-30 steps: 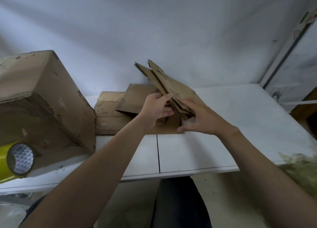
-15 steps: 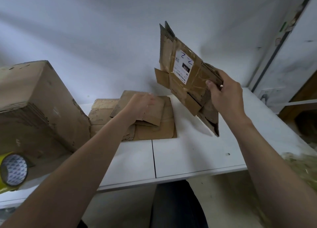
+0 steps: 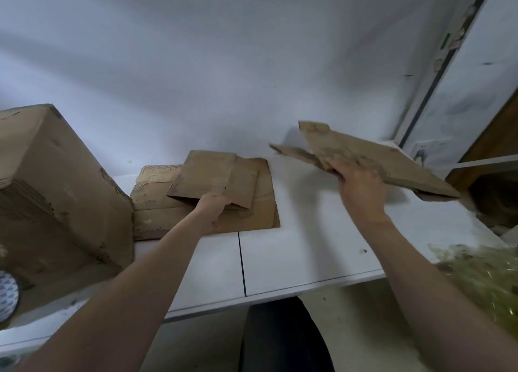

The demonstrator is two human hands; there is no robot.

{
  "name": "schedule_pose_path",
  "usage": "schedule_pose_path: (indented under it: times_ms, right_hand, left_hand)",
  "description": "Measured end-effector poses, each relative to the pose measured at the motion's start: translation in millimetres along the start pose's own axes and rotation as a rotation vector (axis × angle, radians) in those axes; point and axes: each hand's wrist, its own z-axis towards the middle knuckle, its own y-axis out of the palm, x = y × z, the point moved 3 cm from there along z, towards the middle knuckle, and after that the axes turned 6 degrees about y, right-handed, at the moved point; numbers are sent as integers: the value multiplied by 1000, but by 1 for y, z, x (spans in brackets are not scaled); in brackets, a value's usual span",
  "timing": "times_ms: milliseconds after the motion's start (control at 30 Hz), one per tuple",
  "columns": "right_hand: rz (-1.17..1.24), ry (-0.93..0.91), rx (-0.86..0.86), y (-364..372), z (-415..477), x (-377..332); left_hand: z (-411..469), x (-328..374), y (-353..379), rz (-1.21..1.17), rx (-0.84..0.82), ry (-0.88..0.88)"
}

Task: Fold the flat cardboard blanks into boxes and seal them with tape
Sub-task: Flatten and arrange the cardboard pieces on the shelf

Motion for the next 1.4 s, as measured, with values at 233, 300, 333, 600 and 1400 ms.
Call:
schedule_pose_path:
  times_ms: [233,300,333,600,1400]
  right_hand:
    - [-92,22,-610,50,-61,5]
    - [-111,26,-730,56,-64,4]
    - [-96,37,-799,58,-64,4]
    - [357,-9,-650,39,-17,-50]
    - [29,-54,25,-4,25,-2]
  left_hand:
    - [15,-8,13,-460,-28,-174]
    - [17,-7,18,-540,-46,-195]
    - [17,-5,19,-558,-53,-197]
    - [1,56,-19,-516,23,-13]
    - [-29,76,3,109,-338,293]
